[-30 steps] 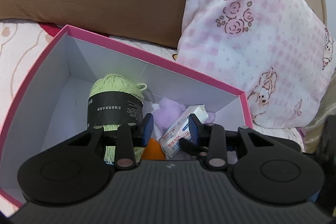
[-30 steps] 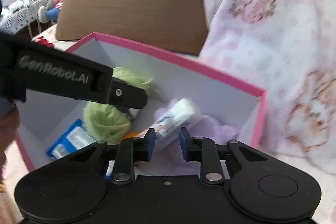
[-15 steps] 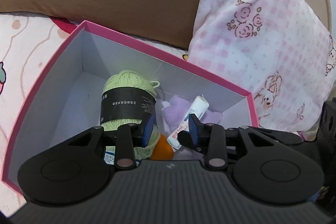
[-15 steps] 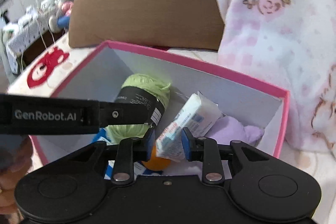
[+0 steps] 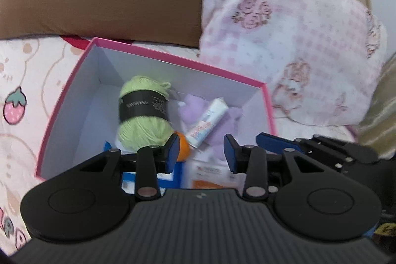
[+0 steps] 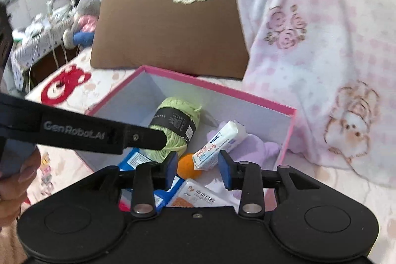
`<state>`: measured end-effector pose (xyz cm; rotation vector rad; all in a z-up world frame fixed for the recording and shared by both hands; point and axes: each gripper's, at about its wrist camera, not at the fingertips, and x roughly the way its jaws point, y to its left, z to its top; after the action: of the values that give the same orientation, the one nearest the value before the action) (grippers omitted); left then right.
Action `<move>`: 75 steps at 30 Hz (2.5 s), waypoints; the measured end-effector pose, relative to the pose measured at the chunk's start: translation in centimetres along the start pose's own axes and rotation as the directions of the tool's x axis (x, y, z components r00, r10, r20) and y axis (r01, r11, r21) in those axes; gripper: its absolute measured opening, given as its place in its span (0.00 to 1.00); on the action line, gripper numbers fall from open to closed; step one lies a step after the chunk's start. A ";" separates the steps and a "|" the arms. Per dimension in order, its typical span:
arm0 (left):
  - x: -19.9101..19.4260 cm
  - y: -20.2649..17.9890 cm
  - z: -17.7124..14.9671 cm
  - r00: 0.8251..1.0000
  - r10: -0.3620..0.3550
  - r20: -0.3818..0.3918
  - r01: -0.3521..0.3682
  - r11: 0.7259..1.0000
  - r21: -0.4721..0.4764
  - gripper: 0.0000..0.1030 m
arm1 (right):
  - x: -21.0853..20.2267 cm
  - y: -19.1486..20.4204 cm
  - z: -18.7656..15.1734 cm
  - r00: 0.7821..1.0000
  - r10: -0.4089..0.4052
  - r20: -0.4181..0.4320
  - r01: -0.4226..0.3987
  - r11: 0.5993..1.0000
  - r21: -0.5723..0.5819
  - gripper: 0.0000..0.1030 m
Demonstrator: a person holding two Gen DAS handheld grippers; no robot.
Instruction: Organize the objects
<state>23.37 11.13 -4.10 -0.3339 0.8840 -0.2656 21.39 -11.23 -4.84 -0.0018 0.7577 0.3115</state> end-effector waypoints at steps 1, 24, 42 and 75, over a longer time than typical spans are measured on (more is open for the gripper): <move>-0.7 -0.4 0.1 1.000 -0.016 0.008 0.016 1.000 0.004 0.38 | -0.5 0.0 0.0 1.000 -0.002 -0.001 0.002 1.000 0.030 0.42; -12.4 -6.1 -3.8 0.996 0.088 0.019 -0.089 0.989 0.118 0.60 | -15.2 2.4 -3.1 0.984 -0.164 0.068 0.154 0.978 0.140 0.85; -17.0 -9.5 -7.8 0.996 0.092 0.014 -0.093 0.974 0.207 0.85 | -21.2 3.8 -6.7 0.960 -0.279 0.017 0.274 0.950 0.149 0.90; -13.8 -12.5 -11.9 0.984 0.164 -0.075 -0.138 0.951 0.276 0.98 | -22.1 0.3 -10.9 0.942 -0.325 -0.088 0.336 0.904 0.263 0.95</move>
<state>4.50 2.57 3.60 0.0006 0.9507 -0.2581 -1.18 -18.29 2.20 0.1245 0.8232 -0.1208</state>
